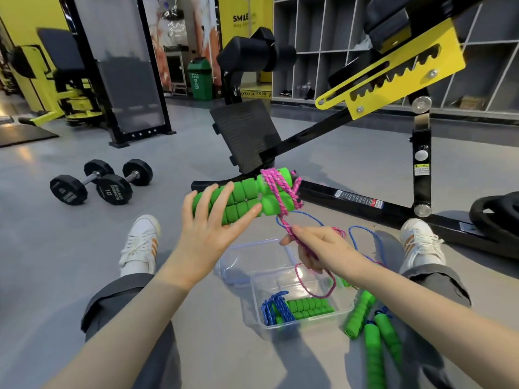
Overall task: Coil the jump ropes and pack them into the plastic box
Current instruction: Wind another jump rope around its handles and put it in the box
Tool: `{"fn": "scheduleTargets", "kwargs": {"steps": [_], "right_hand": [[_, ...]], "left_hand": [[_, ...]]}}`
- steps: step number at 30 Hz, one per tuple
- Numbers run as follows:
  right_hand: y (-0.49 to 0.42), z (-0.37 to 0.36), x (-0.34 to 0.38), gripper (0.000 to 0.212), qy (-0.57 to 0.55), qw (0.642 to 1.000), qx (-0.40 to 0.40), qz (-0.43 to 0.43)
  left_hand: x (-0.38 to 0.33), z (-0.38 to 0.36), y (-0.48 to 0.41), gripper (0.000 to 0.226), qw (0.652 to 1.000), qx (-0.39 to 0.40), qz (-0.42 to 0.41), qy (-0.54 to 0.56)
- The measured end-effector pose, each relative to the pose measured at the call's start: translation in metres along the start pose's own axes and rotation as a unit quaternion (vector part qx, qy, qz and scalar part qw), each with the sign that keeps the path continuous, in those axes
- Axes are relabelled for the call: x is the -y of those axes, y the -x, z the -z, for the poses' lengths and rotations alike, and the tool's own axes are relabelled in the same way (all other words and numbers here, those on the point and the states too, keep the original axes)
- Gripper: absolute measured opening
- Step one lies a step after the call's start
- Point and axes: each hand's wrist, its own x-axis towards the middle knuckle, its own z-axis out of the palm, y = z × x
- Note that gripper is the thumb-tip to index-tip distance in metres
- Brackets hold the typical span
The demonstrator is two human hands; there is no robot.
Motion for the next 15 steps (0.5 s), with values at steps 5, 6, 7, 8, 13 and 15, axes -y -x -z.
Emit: {"fn": "scheduleTargets", "kwargs": {"steps": [5, 6, 7, 8, 13, 15], "right_hand": [[0.005, 0.008, 0.01, 0.022, 0.056, 0.996, 0.071, 0.01], [0.005, 0.013, 0.012, 0.02, 0.071, 0.994, 0.08, 0.012], [0.004, 0.017, 0.015, 0.019, 0.09, 0.992, 0.086, 0.012], [0.004, 0.022, 0.017, 0.02, 0.121, 0.989, 0.087, 0.014], [-0.006, 0.032, 0.04, 0.023, 0.404, 0.899, 0.025, 0.167], [-0.01, 0.032, 0.053, 0.023, 0.425, 0.887, 0.038, 0.175]], "left_hand": [[0.003, -0.005, -0.001, 0.048, 0.999, 0.001, 0.016, -0.03], [0.003, -0.005, -0.002, 0.05, 0.999, 0.002, 0.021, -0.032], [0.004, -0.005, -0.002, 0.051, 0.999, 0.006, 0.026, -0.033], [0.005, -0.006, -0.001, 0.053, 0.999, 0.012, 0.027, -0.034], [0.006, -0.009, -0.002, 0.057, 0.998, 0.042, 0.016, -0.053], [0.004, -0.011, -0.003, 0.058, 0.997, 0.044, 0.016, -0.06]]}}
